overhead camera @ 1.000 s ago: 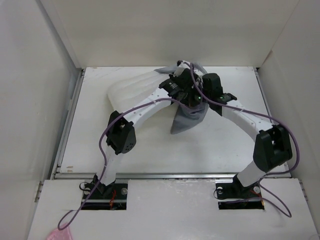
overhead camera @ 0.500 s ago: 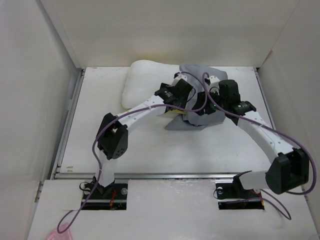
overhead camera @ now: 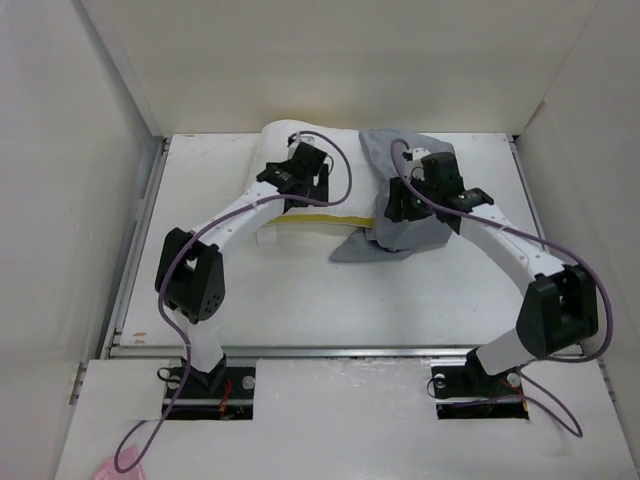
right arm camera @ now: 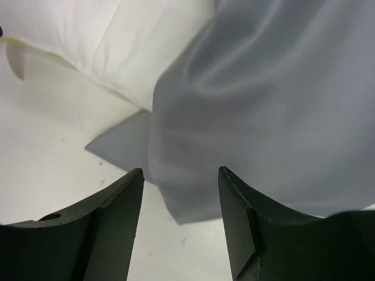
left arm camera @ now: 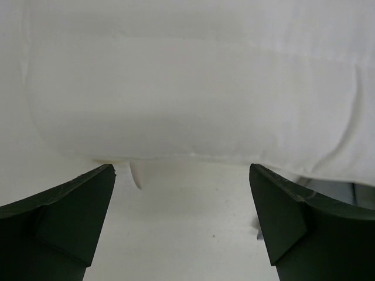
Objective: Put the pillow into the pillowcase
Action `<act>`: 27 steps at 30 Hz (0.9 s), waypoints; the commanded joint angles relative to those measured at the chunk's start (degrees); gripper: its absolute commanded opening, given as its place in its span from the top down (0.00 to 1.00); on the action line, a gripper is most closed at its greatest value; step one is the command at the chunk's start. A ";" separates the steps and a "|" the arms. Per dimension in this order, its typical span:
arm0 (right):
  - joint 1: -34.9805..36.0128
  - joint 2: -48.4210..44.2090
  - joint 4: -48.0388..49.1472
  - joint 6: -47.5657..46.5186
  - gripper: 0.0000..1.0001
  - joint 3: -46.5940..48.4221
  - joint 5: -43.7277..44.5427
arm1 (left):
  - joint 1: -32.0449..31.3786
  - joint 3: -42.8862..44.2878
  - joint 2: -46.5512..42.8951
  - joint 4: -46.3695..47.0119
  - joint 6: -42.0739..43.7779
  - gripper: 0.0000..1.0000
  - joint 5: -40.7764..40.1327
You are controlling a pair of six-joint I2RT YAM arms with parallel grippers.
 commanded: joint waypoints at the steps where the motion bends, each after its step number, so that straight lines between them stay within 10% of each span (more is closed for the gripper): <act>1: 2.61 2.95 0.95 1.17 0.41 8.00 5.69 | 2.68 4.22 2.04 6.45 -1.15 0.01 6.04; 14: 5.87 20.43 -8.28 8.11 0.41 23.47 25.74 | 5.67 16.90 22.52 5.85 2.10 0.03 19.47; 17: 5.87 23.78 -9.78 8.11 0.52 25.58 27.68 | 5.67 15.58 24.63 7.78 3.68 0.79 21.85; 18: 5.87 24.32 -9.78 8.11 0.71 25.59 28.21 | 5.67 15.58 24.64 7.79 3.68 1.00 21.87; 21: 5.87 24.94 -10.31 6.55 0.98 27.09 25.59 | 5.67 12.60 22.54 12.61 4.74 1.00 27.13; 27: 8.77 22.91 -6.11 1.70 1.00 30.86 14.09 | 4.10 11.01 10.77 18.50 4.74 1.00 33.28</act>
